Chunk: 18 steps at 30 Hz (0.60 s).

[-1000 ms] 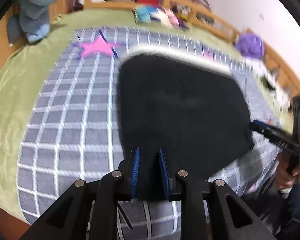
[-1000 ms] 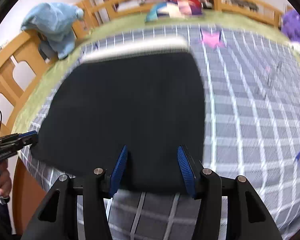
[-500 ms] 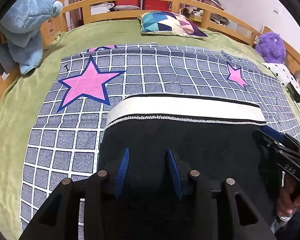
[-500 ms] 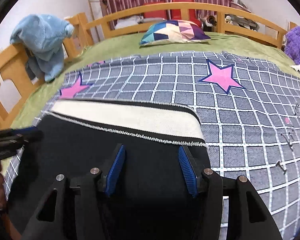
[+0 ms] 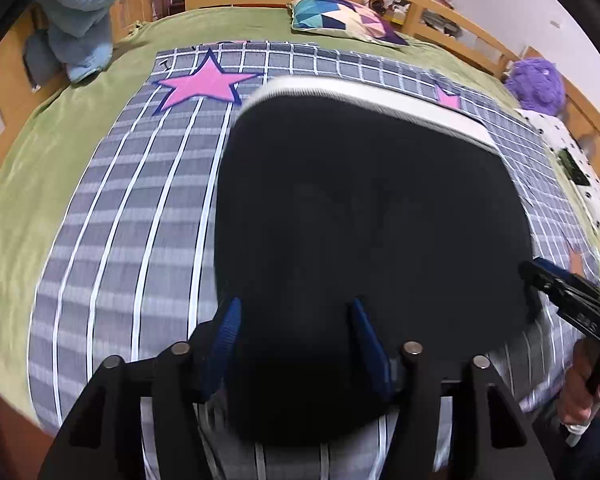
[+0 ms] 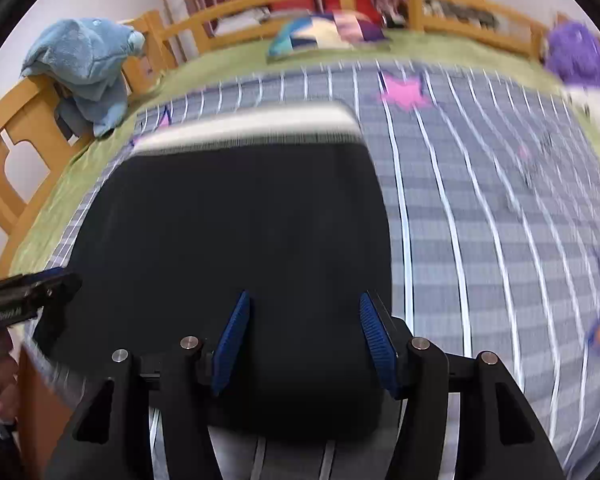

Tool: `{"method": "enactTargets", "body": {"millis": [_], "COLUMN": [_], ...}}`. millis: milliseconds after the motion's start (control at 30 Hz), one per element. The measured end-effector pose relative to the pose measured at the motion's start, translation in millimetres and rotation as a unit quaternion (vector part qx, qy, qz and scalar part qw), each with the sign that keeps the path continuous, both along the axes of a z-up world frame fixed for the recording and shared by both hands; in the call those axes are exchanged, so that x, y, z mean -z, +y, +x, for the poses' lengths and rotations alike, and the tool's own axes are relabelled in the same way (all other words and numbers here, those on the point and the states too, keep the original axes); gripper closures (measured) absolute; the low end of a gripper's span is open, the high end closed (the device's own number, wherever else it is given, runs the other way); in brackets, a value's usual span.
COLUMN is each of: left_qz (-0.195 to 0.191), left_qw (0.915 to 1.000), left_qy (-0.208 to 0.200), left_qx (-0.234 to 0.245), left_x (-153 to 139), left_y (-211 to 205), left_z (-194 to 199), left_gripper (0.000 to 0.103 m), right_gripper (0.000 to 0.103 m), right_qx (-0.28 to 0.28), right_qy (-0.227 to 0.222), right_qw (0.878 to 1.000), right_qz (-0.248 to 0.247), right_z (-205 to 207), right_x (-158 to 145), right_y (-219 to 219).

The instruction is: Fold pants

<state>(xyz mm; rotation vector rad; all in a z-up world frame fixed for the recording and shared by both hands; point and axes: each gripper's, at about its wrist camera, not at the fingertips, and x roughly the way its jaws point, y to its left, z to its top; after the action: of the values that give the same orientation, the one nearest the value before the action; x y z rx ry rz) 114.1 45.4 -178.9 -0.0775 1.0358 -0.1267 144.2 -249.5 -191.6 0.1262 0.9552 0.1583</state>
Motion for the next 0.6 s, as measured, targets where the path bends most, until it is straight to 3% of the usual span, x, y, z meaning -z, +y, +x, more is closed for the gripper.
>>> {"method": "enactTargets", "body": {"millis": [167, 233, 333, 467, 533, 600], "left_qz": [0.009, -0.008, -0.030, 0.002, 0.010, 0.027], "left_qw": [0.9999, 0.9998, 0.9982, 0.9947, 0.9918, 0.9892], "left_qy": [0.000, -0.015, -0.052, -0.102, -0.127, -0.144], "left_qx": [0.014, 0.010, 0.005, -0.002, -0.007, -0.011], "left_x": [-8, -24, -57, -93, -106, -114], "left_y": [2, 5, 7, -3, -8, -15], "left_z": [-49, -64, -88, -117, -132, -144], "left_gripper": [0.043, 0.043, 0.042, 0.035, 0.024, 0.020], "right_gripper": [0.047, 0.047, 0.045, 0.031, 0.030, 0.027], "right_qx": [0.013, 0.012, 0.014, 0.016, 0.016, 0.024], "right_qy": [0.018, 0.000, -0.052, -0.085, -0.096, -0.107], "right_qw": [1.000, 1.000, 0.999, 0.996, 0.995, 0.994], "right_qz": [0.004, 0.021, 0.003, -0.002, 0.003, -0.013], "right_z": [-51, -67, -96, -127, -145, -159], "right_x": [0, -18, -54, -89, -104, -114], "right_y": [1, 5, 16, 26, 32, 35]}}
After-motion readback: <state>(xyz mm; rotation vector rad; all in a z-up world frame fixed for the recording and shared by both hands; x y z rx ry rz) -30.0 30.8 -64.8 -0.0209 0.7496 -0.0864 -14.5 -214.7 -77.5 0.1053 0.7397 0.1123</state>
